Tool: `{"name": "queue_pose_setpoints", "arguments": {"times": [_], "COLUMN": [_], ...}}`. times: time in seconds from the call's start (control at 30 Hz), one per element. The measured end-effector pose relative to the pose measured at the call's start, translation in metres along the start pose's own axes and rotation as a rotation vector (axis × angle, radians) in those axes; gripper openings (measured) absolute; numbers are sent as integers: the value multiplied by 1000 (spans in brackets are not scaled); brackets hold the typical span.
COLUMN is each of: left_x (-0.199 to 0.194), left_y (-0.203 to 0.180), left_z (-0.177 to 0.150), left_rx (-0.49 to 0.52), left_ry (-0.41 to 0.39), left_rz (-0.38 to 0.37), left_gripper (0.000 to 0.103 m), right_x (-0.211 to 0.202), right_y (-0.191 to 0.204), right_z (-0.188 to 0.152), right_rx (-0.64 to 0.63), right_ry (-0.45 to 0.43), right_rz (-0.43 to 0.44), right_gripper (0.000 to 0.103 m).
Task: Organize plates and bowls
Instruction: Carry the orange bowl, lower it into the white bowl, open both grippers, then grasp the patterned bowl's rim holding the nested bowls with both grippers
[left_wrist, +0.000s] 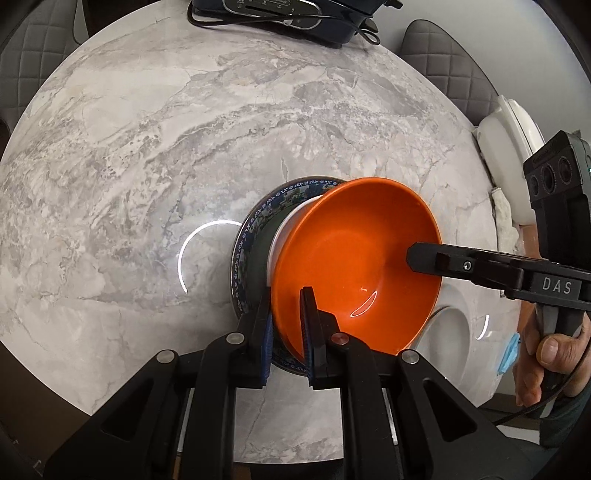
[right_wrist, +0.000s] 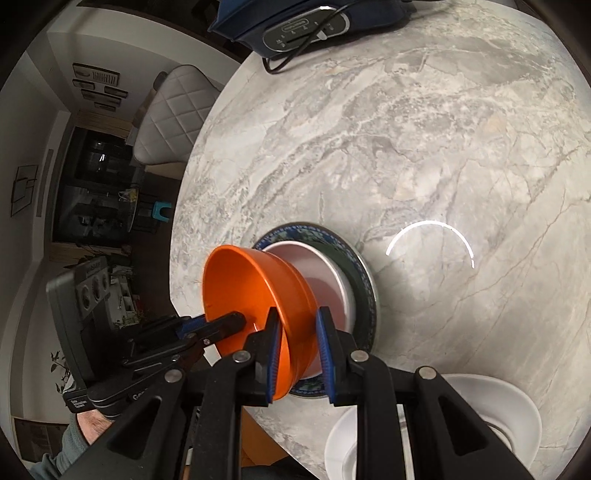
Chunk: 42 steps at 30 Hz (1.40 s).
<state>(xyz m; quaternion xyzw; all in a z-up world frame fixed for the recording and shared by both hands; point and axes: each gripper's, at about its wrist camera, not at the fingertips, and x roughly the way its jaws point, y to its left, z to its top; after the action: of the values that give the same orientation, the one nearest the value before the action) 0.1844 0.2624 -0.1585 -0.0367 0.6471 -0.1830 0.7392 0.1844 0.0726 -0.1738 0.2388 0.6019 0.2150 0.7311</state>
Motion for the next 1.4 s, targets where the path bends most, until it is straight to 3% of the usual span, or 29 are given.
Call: {"name": "queue_pose_setpoints", "arguments": {"times": [0.27,0.63,0.73,0.77,0.83,0.87,0.9,0.97,1.03,1.13,1.2,1.3,1.4], "left_x": [3,1,-6,-10,-21,-28,-35,-44,-47,-45,-36,-14,0], "left_y": [-8,-5,-1,0,6,10,16,30,42,50,51,61,74], "left_z": [4,5,3,1,-2,-5,-8,-14,-19,-27,-32,-35,-37], "left_rx": [35,26,3,-9,-32,-48,-63,-98,-114,-70,-42,-101,-179], "left_ry": [-14,-50,-74,-90,-137,-172,-205,-244,-253,-260,-214,-128,-101], "left_rz": [59,68,59,50,22,5,-13,-45,-54,-43,-34,-40,-57], "left_gripper": [14,14,18,25,54,77,87,91,98,101,101,101,99], "right_x": [6,7,5,4,-2,-8,-14,-29,-43,-53,-52,-37,-21], "right_y": [-5,-9,-9,-9,-8,-7,-7,-12,-23,-46,-57,-68,-77], "right_z": [-2,0,-1,-1,-1,-1,-1,0,2,7,10,13,13], "right_rx": [-10,-13,-12,-12,-18,-22,-25,-21,-7,30,35,45,62], "right_ry": [9,19,19,16,-2,-18,-38,-92,-139,-151,-129,-51,-13], "right_rz": [-39,-45,-33,-25,-2,13,30,52,55,38,18,12,13], "right_gripper": [23,24,25,29,38,49,55,78,83,83,82,70,62]}}
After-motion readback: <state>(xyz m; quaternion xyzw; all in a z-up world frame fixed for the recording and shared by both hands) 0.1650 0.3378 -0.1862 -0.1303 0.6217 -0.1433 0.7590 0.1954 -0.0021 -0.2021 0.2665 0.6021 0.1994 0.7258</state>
